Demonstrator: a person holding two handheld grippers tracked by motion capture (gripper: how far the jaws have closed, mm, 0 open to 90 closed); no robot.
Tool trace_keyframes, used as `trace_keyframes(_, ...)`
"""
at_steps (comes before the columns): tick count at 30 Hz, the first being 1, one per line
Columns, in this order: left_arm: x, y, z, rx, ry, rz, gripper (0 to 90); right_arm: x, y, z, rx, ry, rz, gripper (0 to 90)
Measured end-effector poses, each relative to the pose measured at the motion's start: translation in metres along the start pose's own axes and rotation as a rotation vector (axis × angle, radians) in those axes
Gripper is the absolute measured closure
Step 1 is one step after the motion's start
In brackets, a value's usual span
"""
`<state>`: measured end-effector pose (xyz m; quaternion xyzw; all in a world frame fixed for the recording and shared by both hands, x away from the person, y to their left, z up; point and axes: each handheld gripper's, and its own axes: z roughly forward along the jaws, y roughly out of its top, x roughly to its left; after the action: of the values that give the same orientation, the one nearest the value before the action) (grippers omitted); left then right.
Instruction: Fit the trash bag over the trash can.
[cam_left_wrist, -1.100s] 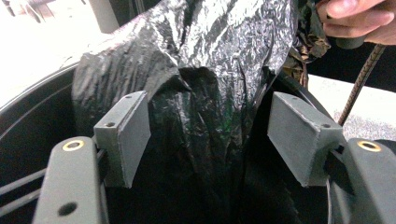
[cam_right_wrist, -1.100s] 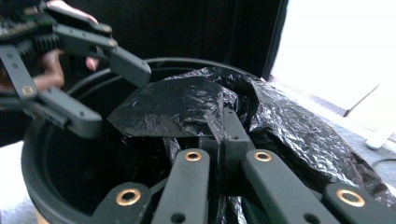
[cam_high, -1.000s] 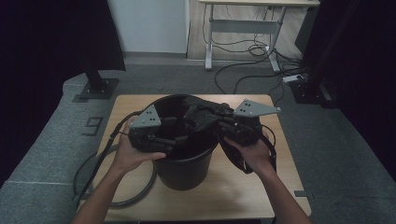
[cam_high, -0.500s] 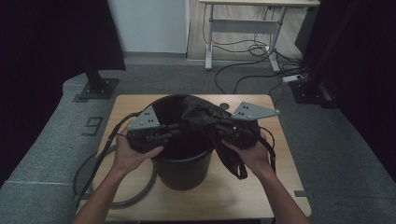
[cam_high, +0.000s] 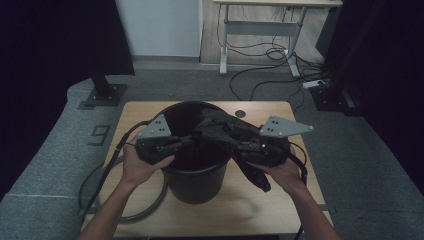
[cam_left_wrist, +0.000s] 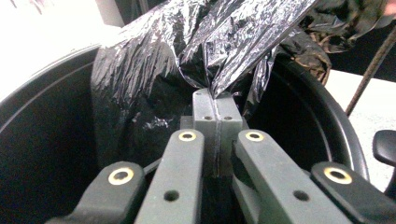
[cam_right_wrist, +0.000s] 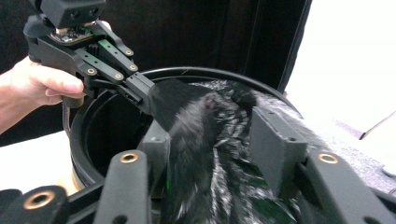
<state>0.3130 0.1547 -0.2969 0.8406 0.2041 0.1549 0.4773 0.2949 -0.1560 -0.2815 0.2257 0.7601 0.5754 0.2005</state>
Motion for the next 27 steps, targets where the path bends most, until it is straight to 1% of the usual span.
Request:
trace_keyframes(2, 0.0, 0.0, -0.001, 0.001, 0.002, 0.0, 90.0, -0.002, 0.0, -0.003, -0.004, 0.0, 0.004, 47.7)
trace_keyframes(3, 0.0, -0.001, -0.001, 0.002, 0.003, 0.002, 90.0, -0.006, -0.001, -0.01, -0.013, 0.0, 0.021, 44.6)
trace_keyframes(5, 0.0, -0.001, -0.002, 0.002, 0.004, 0.001, 90.0, -0.008, -0.002, -0.013, -0.017, -0.005, 0.029, 43.7)
trace_keyframes(9, 0.001, -0.002, -0.003, 0.001, 0.012, 0.002, 90.0, -0.018, -0.007, -0.024, -0.035, 0.009, 0.068, 40.6)
trace_keyframes(10, 0.001, -0.002, -0.004, 0.007, 0.025, 0.005, 90.0, -0.022, -0.01, -0.029, -0.039, 0.009, 0.081, 39.7)
trace_keyframes(11, 0.001, -0.002, -0.004, 0.007, 0.025, 0.005, 90.0, -0.022, -0.01, -0.029, -0.039, 0.009, 0.081, 39.7)
trace_keyframes(13, 0.002, -0.003, -0.003, 0.02, 0.05, 0.009, 90.0, -0.027, -0.012, -0.034, -0.049, 0.02, 0.102, 38.9)
trace_keyframes(14, 0.003, -0.003, -0.003, 0.022, 0.049, 0.006, 90.0, -0.029, -0.012, -0.037, -0.054, 0.019, 0.113, 38.9)
trace_keyframes(16, 0.004, -0.005, -0.003, 0.024, 0.051, 0.005, 90.0, -0.033, -0.012, -0.042, -0.058, 0.005, 0.12, 39.0)
trace_keyframes(19, 0.005, -0.006, -0.005, 0.023, 0.056, 0.0, 90.0, -0.036, -0.013, -0.049, -0.05, -0.016, 0.113, 39.0)
trace_keyframes(22, 0.007, -0.007, -0.009, 0.015, 0.064, -0.007, 90.0, -0.043, -0.019, -0.058, -0.047, -0.025, 0.131, 39.4)
trace_keyframes(23, 0.007, -0.007, -0.009, 0.015, 0.064, -0.007, 90.0, -0.043, -0.019, -0.058, -0.047, -0.025, 0.131, 39.4)
trace_keyframes(24, 0.008, -0.007, -0.01, 0.013, 0.066, -0.009, 90.0, -0.045, -0.021, -0.059, -0.041, -0.035, 0.132, 39.6)
trace_keyframes(25, 0.009, -0.008, -0.011, 0.011, 0.067, -0.011, 90.0, -0.046, -0.023, -0.06, -0.031, -0.059, 0.126, 39.8)
trace_keyframes(26, 0.01, -0.008, -0.012, 0.008, 0.069, -0.012, 90.0, -0.049, -0.028, -0.06, 0.012, -0.112, 0.103, 39.8)
trace_keyframes(27, 0.01, -0.008, -0.012, 0.008, 0.069, -0.012, 90.0, -0.049, -0.028, -0.06, 0.012, -0.112, 0.103, 39.8)
